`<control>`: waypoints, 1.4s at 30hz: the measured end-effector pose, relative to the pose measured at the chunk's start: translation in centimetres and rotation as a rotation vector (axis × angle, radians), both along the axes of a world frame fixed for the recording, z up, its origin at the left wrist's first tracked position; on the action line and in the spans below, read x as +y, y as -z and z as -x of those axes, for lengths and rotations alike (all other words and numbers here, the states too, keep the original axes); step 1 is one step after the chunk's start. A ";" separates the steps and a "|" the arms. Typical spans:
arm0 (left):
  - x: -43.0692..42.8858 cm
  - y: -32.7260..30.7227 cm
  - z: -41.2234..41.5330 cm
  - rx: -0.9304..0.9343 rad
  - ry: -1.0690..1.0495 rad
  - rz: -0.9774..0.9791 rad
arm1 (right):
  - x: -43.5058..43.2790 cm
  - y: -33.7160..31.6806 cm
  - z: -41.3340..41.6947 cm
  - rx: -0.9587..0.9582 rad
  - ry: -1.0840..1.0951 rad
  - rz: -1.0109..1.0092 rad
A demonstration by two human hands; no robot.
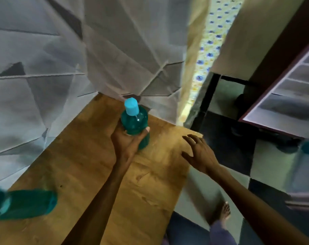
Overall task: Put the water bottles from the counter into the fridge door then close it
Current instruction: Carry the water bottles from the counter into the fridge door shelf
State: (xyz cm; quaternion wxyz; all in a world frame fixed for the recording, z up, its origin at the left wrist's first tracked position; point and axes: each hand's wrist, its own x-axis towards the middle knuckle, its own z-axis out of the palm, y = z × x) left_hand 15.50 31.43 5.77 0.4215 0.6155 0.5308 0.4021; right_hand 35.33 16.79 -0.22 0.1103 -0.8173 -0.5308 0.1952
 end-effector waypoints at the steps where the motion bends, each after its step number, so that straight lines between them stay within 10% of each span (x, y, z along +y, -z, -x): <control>1: -1.5 -0.3 -2.9 0.001 0.065 0.029 | -1.7 0.0 -2.3 0.025 0.055 -0.013; 12: -15.7 2.5 -36.9 -0.010 0.517 0.169 | -18.8 4.1 -30.3 0.138 0.559 0.030; 21: -21.8 16.6 -61.1 0.124 0.757 0.199 | -25.9 16.0 -48.1 0.236 0.937 0.121; 32: -31.4 38.9 -84.2 0.000 1.092 0.374 | -31.8 38.9 -59.6 0.244 1.366 0.193; 42: -39.5 47.8 -92.5 -0.104 1.284 0.403 | -33.4 45.8 -63.5 0.246 1.506 0.199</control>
